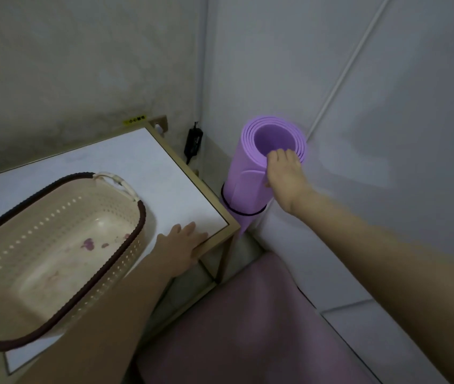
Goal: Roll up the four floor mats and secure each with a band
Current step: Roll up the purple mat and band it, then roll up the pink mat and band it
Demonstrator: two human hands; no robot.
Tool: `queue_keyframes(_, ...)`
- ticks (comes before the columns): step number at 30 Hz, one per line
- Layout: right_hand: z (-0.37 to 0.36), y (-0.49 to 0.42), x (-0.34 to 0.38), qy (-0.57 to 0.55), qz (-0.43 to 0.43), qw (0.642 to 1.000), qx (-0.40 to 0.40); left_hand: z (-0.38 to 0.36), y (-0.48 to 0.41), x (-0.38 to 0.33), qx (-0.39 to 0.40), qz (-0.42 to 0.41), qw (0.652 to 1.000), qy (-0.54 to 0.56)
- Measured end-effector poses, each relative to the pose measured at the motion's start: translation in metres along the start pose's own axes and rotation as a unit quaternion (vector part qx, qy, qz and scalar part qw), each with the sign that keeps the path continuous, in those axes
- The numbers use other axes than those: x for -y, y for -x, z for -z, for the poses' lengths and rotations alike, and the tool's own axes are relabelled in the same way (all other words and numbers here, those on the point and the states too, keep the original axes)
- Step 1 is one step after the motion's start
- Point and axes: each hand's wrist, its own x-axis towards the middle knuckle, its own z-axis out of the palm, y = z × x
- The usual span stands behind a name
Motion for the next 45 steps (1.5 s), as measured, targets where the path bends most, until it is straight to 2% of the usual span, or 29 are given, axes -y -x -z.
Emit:
queue_keyframes(2, -0.016, -0.001, 0.009, -0.009, 0.003, 1.000, 0.004, 0.000, 0.001, 0.000, -0.005, 0.000, 1.000, 0.001)
queue_keyframes(6, -0.043, -0.001, 0.025, -0.025, 0.004, 0.998, 0.063, 0.000, 0.003, -0.003, 0.004, 0.005, 1.000, 0.009)
queue_keyframes(11, -0.039, -0.006, 0.034, 0.040, -0.068, 0.995, 0.057, -0.002, 0.002, -0.002, -0.001, 0.004, 1.000, 0.008)
queue_keyframes(13, -0.037, -0.008, 0.036, 0.030, -0.076, 0.995, 0.065, -0.004, 0.002, -0.003, -0.004, 0.006, 1.000, 0.006)
queue_keyframes(18, -0.037, -0.009, 0.024, -0.091, -0.009, 0.994, 0.057, -0.005, 0.001, -0.004, 0.002, 0.013, 1.000, 0.020)
queue_keyframes(23, -0.035, -0.010, 0.022, -0.069, 0.002, 0.993, 0.099, -0.006, 0.000, -0.004, -0.001, 0.011, 1.000, 0.022)
queue_keyframes(33, -0.030, -0.003, 0.012, -0.074, 0.027, 0.992, 0.099, -0.007, 0.000, -0.007, 0.004, 0.019, 1.000, 0.016)
queue_keyframes(37, -0.039, 0.025, 0.008, -0.074, 0.055, 0.993, 0.079, -0.014, 0.000, -0.013, -0.018, 0.039, 0.999, 0.008)
queue_keyframes(41, -0.061, 0.077, -0.005, -0.094, 0.052, 0.992, 0.069, -0.029, 0.014, -0.037, -0.099, 0.055, 0.992, -0.059)
queue_keyframes(45, -0.099, 0.153, -0.027, -0.133, 0.052, 0.989, -0.042, -0.066, 0.041, -0.086, -0.138, 0.039, 0.981, -0.130)
